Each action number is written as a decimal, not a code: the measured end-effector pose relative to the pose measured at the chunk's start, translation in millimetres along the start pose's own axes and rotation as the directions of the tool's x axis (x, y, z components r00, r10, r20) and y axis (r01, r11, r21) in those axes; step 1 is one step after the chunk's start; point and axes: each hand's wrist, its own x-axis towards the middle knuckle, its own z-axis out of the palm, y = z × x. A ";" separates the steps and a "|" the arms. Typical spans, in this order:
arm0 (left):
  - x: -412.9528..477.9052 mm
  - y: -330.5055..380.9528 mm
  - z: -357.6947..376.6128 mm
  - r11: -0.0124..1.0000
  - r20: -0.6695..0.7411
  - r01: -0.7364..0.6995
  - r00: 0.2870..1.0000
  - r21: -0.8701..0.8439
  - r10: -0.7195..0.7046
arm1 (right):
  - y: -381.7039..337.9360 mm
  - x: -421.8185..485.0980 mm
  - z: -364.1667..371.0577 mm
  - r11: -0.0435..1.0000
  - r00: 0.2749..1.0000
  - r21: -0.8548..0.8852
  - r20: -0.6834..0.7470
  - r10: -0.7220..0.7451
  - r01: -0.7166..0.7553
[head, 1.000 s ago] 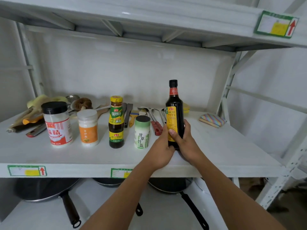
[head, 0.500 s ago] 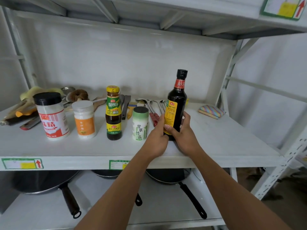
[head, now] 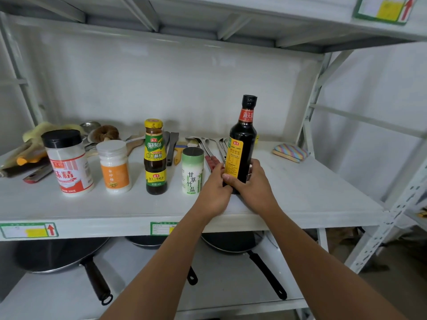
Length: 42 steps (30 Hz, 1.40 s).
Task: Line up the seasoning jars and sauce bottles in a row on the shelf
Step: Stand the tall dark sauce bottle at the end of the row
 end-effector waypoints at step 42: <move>-4.5 3.5 1.4 0.996 -0.169 0.050 0.984 -0.077 -0.063 | 6.9 0.4 -5.7 0.997 0.991 0.068 0.130 0.032 -0.041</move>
